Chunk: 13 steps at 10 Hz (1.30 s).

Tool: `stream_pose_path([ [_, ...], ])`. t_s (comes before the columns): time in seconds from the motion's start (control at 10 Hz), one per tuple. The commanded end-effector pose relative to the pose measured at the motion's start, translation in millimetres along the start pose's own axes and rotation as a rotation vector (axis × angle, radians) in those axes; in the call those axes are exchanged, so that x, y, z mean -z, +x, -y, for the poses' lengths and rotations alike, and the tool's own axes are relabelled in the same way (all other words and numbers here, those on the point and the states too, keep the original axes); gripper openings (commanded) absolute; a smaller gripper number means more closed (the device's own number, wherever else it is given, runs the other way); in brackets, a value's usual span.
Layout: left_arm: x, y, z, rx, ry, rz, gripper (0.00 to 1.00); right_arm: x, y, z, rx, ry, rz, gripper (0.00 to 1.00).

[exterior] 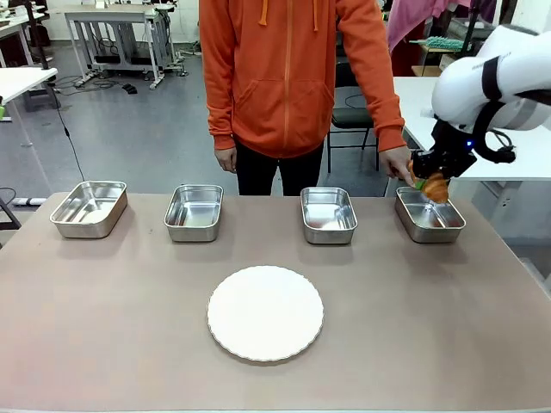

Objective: Place the bread in the container.
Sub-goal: Place the Butter Roll into the Airtight Container indicated by the human.

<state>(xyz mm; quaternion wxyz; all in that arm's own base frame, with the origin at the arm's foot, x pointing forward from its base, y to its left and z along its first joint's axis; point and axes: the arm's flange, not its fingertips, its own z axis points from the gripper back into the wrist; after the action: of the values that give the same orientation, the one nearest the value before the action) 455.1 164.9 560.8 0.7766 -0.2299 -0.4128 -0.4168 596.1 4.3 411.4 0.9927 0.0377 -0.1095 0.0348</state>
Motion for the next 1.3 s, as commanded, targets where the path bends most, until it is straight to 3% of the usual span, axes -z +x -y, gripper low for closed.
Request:
stream_pose_path([
  [0.0, 0, 2, 2, 0.007, -0.002, 0.001, 1.0, 15, -12, 13, -0.064, 0.006, 0.024, 0.45],
  [0.6, 0, 2, 2, 0.007, -0.002, 0.001, 1.0, 58, -20, 27, -0.105, -0.014, 0.068, 0.45],
  [0.7, 0, 2, 2, 0.007, -0.002, 0.001, 1.0, 60, -20, 30, -0.122, -0.056, 0.069, 1.0],
  [1.2, 0, 2, 2, 0.007, -0.002, 0.001, 1.0, 52, -18, 28, -0.121, -0.04, 0.073, 1.0],
])
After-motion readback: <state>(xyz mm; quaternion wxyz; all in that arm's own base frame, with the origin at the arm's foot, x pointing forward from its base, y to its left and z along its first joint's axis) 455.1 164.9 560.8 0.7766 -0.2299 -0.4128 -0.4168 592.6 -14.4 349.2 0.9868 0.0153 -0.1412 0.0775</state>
